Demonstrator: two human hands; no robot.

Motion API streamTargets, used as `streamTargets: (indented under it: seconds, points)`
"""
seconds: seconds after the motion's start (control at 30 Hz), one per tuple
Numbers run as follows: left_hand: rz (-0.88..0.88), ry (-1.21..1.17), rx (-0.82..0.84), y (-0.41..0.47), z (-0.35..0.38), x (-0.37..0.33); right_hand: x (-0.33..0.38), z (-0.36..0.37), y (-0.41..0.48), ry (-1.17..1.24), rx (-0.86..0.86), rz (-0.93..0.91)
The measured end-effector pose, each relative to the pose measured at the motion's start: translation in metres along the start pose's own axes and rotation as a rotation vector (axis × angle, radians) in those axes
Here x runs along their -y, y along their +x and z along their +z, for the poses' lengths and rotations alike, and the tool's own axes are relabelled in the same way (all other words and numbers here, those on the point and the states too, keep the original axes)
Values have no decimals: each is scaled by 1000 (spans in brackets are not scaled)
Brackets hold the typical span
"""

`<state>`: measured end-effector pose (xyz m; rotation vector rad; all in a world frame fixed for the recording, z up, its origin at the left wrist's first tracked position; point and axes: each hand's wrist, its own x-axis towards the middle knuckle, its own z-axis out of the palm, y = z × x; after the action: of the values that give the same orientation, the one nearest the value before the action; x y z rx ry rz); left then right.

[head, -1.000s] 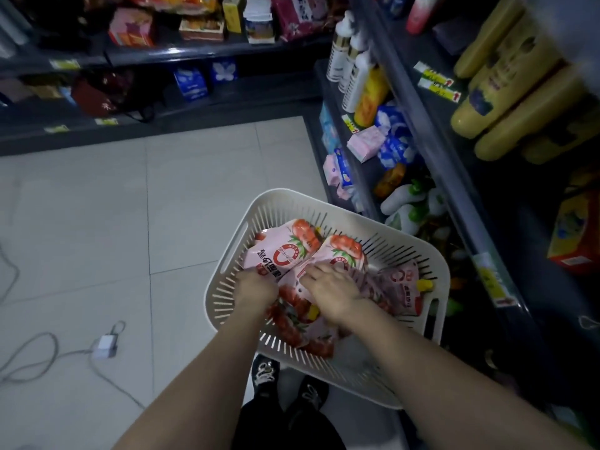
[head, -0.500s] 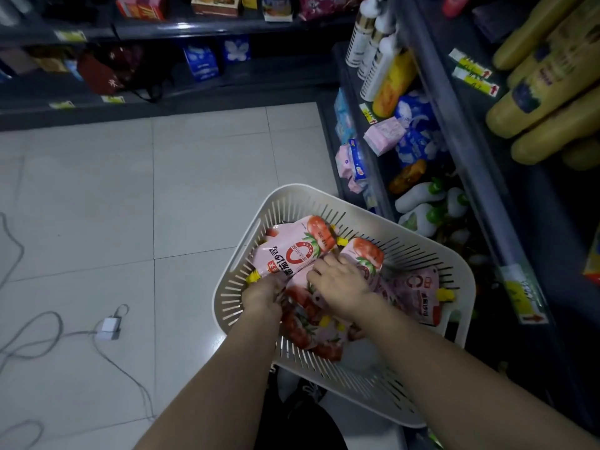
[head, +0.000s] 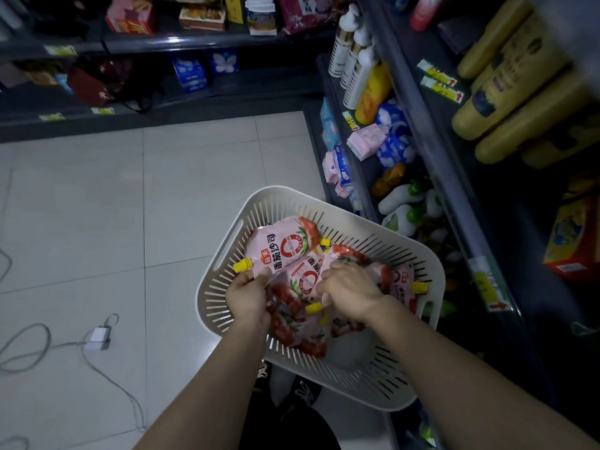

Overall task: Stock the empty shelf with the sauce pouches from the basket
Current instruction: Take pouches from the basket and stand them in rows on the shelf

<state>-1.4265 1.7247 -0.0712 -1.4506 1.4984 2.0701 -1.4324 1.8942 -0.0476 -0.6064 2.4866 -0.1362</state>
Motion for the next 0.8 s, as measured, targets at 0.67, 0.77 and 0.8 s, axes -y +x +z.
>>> streamTargets:
  seconds: [0.67,0.77,0.8]
  points:
    - [1098,690,278,-107,-24,-40,23,-28,-125,571,-825,341]
    - [1116,648,353,-127,-29,-49,37,-42,-150,676,-975,387]
    - [1121,626,390,-133,-29,-53,42,-47,-159,693,-1022,394]
